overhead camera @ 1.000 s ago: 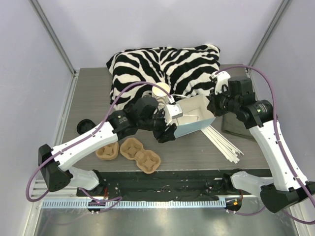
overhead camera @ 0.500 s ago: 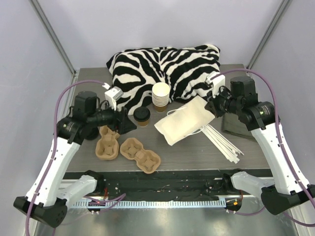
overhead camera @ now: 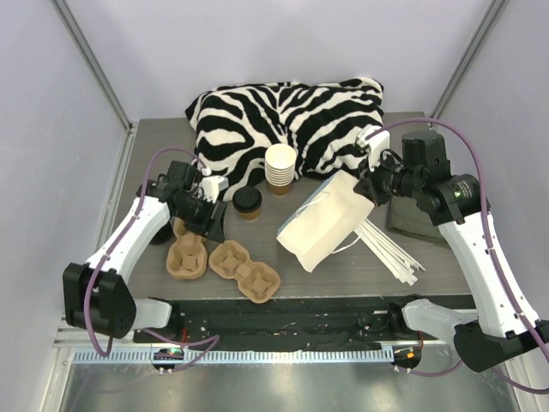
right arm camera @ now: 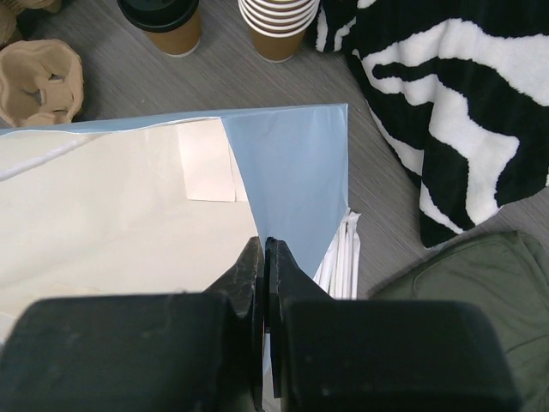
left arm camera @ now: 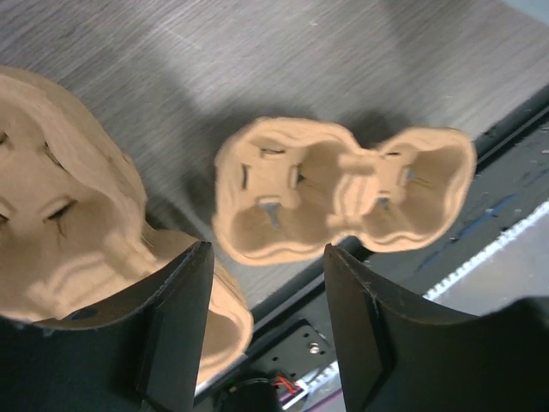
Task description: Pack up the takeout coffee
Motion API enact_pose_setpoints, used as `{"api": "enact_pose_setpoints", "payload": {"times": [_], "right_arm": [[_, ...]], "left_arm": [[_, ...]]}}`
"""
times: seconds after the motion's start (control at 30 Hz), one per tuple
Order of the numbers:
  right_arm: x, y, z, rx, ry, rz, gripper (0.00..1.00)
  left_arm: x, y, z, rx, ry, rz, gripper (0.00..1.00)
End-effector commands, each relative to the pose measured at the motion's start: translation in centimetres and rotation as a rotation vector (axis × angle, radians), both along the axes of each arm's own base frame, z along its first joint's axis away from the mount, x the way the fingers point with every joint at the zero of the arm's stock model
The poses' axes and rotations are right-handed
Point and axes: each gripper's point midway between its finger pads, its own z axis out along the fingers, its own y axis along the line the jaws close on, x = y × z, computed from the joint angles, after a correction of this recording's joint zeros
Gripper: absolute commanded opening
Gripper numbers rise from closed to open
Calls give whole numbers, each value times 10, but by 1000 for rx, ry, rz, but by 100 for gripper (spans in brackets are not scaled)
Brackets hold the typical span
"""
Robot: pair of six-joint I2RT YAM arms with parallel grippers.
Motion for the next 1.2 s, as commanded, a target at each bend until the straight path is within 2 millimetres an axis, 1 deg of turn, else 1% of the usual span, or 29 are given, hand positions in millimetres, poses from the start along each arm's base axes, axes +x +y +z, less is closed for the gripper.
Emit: {"api": "enact_pose_setpoints", "payload": {"times": [0.0, 0.1, 0.3, 0.57, 0.7, 0.73, 0.83, 0.87, 0.93, 0.97, 1.0, 1.07, 1.1, 1.17], "right_arm": [[1, 5, 19, 25, -42, 24, 1], [2, 5, 16, 23, -34, 22, 1], [3, 6, 12, 24, -24, 18, 1], [5, 4, 11, 13, -28, 14, 1], [4, 4, 11, 14, -31, 14, 1], [4, 4, 12, 15, -34, 12, 1], [3, 3, 11, 12, -36, 14, 1], [4, 3, 10, 10, -36, 14, 1], [3, 3, 10, 6, -36, 14, 1], [3, 3, 9, 5, -37, 15, 1], [3, 3, 9, 5, -36, 15, 1], [4, 3, 8, 5, -36, 17, 1], [4, 4, 7, 5, -32, 22, 1], [4, 5, 6, 3, -32, 29, 1]], "left_arm": [[20, 0, -15, 60, -48, -60, 57], [21, -2, -26, 103, -57, -88, 56], [24, 1, -46, 201, -48, -107, 57], [17, -14, -66, 230, -13, -167, 54], [21, -17, -75, 276, -9, -169, 50], [22, -16, -80, 288, 9, -167, 50], [25, -19, -85, 290, 24, -191, 42], [27, -21, -87, 292, 28, -201, 36], [33, -27, -86, 285, 4, -232, 29], [34, -33, -86, 269, 6, -247, 22], [40, -37, -81, 260, -14, -258, 20], [44, -46, -78, 246, -35, -302, 18], [49, -52, -75, 240, -53, -321, 18], [51, -59, -72, 225, -78, -384, 20]]}}
